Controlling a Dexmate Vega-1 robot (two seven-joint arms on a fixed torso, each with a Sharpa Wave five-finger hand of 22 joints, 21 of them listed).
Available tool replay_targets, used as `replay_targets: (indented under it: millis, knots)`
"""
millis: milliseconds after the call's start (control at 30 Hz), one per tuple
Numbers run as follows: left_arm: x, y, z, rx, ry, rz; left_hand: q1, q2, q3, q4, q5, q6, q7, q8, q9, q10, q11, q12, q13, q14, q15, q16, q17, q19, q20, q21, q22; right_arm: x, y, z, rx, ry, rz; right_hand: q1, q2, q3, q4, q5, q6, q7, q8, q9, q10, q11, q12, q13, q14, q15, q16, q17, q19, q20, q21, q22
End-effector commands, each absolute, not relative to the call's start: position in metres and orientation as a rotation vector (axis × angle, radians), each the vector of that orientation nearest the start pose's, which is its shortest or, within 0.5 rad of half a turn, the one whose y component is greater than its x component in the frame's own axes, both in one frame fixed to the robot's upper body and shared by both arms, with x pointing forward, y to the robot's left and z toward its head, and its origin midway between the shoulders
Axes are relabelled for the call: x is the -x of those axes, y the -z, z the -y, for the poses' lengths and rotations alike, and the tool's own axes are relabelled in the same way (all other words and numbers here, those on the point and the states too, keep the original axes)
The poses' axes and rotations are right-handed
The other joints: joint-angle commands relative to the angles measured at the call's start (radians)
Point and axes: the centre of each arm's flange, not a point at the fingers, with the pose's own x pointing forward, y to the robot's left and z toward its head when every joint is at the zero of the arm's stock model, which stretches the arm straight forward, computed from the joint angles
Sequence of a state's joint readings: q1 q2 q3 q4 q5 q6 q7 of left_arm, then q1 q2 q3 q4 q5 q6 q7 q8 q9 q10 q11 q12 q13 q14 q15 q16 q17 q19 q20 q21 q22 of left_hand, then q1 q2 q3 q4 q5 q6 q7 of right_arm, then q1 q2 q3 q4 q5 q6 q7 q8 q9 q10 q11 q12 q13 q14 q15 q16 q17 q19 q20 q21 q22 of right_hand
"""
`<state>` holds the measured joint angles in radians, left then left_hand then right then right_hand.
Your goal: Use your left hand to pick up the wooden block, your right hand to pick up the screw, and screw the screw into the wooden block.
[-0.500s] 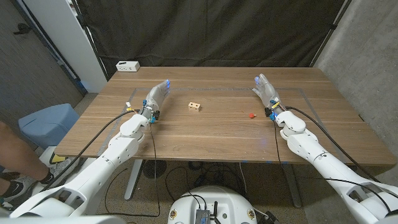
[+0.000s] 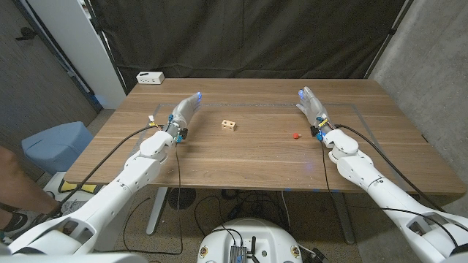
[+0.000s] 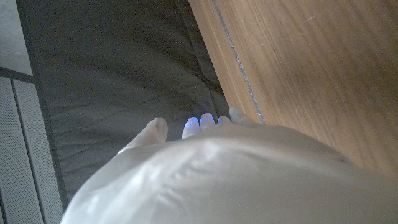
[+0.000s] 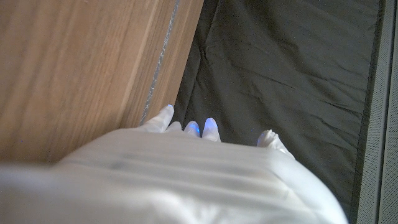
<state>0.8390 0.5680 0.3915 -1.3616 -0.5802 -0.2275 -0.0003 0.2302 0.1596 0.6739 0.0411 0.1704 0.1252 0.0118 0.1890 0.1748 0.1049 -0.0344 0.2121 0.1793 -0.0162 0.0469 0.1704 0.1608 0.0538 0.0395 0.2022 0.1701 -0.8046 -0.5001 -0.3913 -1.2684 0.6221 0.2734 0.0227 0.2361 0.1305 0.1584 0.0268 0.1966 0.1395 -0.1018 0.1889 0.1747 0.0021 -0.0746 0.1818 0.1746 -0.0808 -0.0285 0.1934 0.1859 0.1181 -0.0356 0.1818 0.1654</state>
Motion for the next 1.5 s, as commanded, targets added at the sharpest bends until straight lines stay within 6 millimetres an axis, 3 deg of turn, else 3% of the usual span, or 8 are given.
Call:
replay_targets:
  millis: [33, 333, 433, 567, 867, 1200, 1500]
  knots:
    - [-0.639, -0.002, -0.284, -0.224, 0.191, 0.577, 0.013, -0.005, -0.002, -0.009, 0.004, 0.008, -0.017, -0.002, 0.002, 0.007, -0.015, -0.001, 0.004, -0.006, 0.011, 0.0, 0.003, -0.006, 0.006, -0.007, 0.003, -0.665, 0.015, 0.293, 0.009, -0.194, 0.57, 0.01, 0.003, 0.012, 0.001, 0.004, 0.005, 0.0, 0.001, 0.005, 0.0, -0.008, 0.005, 0.005, -0.007, -0.002, 0.003, 0.003, 0.012, -0.003, 0.007, 0.002]
    - [-0.632, -0.016, -0.285, -0.349, 0.162, 0.572, 0.041, -0.011, 0.003, -0.051, 0.012, 0.02, -0.05, -0.001, 0.001, 0.023, -0.039, -0.001, 0.003, -0.015, 0.008, 0.002, 0.004, -0.016, 0.013, -0.012, 0.001, -0.673, 0.008, 0.293, 0.017, -0.191, 0.571, 0.01, 0.004, 0.014, -0.001, 0.003, 0.005, 0.0, 0.001, 0.005, 0.002, -0.007, 0.005, 0.005, -0.005, -0.004, 0.003, 0.003, 0.012, -0.003, 0.007, 0.002]
    - [-0.63, -0.021, -0.286, -0.399, 0.156, 0.575, 0.065, -0.019, 0.009, -0.084, 0.017, 0.029, -0.063, 0.003, 0.001, 0.036, -0.051, 0.001, 0.003, -0.016, 0.004, 0.004, 0.004, -0.018, 0.011, -0.014, 0.0, -0.675, 0.007, 0.292, 0.021, -0.188, 0.575, 0.01, 0.005, 0.015, -0.001, 0.003, 0.006, 0.0, 0.0, 0.005, 0.002, -0.008, 0.005, 0.005, -0.005, -0.004, 0.003, 0.003, 0.013, -0.004, 0.007, 0.002]
    - [-0.627, -0.027, -0.289, -0.46, 0.152, 0.577, 0.108, -0.048, 0.01, -0.15, 0.021, 0.033, -0.076, 0.006, 0.001, 0.045, -0.06, -0.001, 0.004, -0.017, -0.003, 0.006, 0.005, -0.025, 0.022, -0.016, 0.0, -0.677, 0.007, 0.29, 0.021, -0.188, 0.577, 0.011, 0.005, 0.017, -0.002, 0.003, 0.006, 0.001, 0.0, 0.005, 0.001, -0.009, 0.005, 0.005, -0.006, -0.003, 0.003, 0.003, 0.013, -0.004, 0.007, 0.002]
    - [-0.62, -0.043, -0.287, -0.621, 0.166, 0.581, 0.163, -0.088, 0.0, -0.215, 0.021, 0.065, -0.106, 0.018, 0.002, 0.073, -0.088, 0.002, 0.005, -0.013, -0.016, 0.009, 0.007, -0.035, 0.032, -0.015, 0.002, -0.671, 0.008, 0.289, 0.016, -0.176, 0.604, 0.011, 0.005, 0.019, -0.003, 0.003, 0.007, 0.002, 0.0, 0.005, 0.001, -0.009, 0.005, 0.005, -0.008, -0.006, 0.002, 0.003, 0.013, -0.005, 0.007, 0.002]
    - [-0.611, -0.063, -0.279, -0.817, 0.161, 0.593, 0.235, -0.134, -0.024, -0.226, 0.014, 0.146, -0.144, 0.036, 0.002, 0.157, -0.113, 0.02, 0.007, 0.021, -0.037, 0.017, 0.008, -0.041, 0.067, -0.013, 0.004, -0.661, 0.015, 0.293, 0.009, -0.158, 0.622, 0.012, 0.004, 0.023, -0.006, 0.002, 0.008, 0.014, 0.0, 0.005, 0.013, -0.025, 0.008, 0.005, -0.005, -0.02, 0.003, 0.003, 0.014, -0.019, 0.007, 0.002]
    - [-0.605, -0.086, -0.268, -1.021, 0.155, 0.604, 0.283, -0.182, -0.042, -0.23, 0.005, 0.18, -0.168, 0.039, 0.002, 0.191, -0.134, 0.021, 0.009, 0.032, -0.053, 0.017, 0.009, -0.053, 0.069, -0.014, 0.005, -0.655, 0.019, 0.298, 0.008, -0.144, 0.621, 0.011, 0.004, 0.024, -0.006, 0.002, 0.006, 0.014, -0.001, 0.005, 0.012, -0.023, 0.007, 0.004, -0.005, -0.02, 0.003, 0.003, 0.013, -0.019, 0.006, 0.002]
